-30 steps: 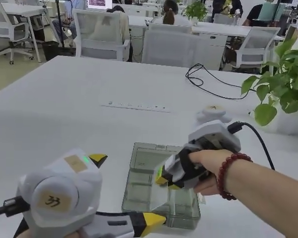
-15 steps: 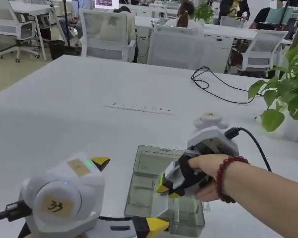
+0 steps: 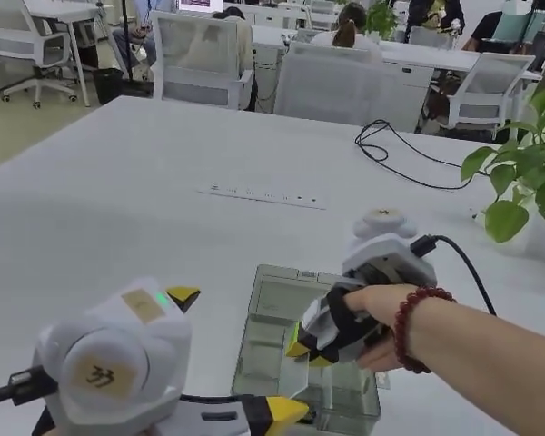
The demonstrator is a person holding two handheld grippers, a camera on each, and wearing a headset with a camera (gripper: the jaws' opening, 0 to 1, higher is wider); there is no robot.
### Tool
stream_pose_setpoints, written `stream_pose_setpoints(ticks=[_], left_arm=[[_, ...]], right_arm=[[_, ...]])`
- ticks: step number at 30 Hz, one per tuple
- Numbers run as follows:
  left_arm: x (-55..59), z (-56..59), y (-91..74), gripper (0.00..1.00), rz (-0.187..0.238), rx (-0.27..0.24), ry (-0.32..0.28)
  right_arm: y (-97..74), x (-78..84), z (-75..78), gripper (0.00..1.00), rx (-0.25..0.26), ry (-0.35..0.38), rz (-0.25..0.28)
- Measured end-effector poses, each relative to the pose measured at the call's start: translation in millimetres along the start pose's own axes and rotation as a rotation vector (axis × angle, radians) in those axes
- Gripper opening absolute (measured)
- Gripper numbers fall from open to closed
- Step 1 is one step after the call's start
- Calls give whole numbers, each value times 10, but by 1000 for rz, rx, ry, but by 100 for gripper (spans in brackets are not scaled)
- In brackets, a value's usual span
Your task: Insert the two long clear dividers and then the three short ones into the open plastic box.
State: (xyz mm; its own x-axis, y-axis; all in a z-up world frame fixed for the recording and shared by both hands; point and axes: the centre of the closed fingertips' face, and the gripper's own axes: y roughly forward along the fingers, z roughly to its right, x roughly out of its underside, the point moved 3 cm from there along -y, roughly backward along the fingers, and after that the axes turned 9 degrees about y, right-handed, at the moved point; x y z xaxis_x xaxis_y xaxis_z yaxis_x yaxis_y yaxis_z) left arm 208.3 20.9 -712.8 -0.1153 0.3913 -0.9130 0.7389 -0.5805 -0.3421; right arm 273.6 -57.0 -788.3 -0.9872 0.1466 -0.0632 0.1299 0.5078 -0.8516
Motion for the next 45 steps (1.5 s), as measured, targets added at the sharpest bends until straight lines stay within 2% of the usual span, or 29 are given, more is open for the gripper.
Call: stream_pose_setpoints(ticks=[5,10,15,18,21,27,36,39,45], left_arm=[[-1,1,-3,100,2,1,1],[-1,4,-15,99,5,1,-2],[1,1,-28,99,6,1,-4],[-6,-3,-36,99,11,-1,-5],[-14,-7,-37,99,15,-5,-8],[-13,19,-37,99,13,0,-6],[-13,26,-47,99,14,-9,-1],[-2,18,-45,98,11,-13,-2],[30,-11,-51,98,7,-28,-17]], right_arm=[[-1,2,-39,7,64,-106,-1],[4,1,-65,7,102,-165,-11],[28,11,-94,7,178,-292,-8],[53,10,-113,7,210,-338,-5],[65,6,-130,7,256,-404,2],[124,14,-162,7,315,-507,37],[204,10,-127,7,338,-501,45],[245,21,-112,8,348,-535,51],[283,47,-97,8,357,-550,59]])
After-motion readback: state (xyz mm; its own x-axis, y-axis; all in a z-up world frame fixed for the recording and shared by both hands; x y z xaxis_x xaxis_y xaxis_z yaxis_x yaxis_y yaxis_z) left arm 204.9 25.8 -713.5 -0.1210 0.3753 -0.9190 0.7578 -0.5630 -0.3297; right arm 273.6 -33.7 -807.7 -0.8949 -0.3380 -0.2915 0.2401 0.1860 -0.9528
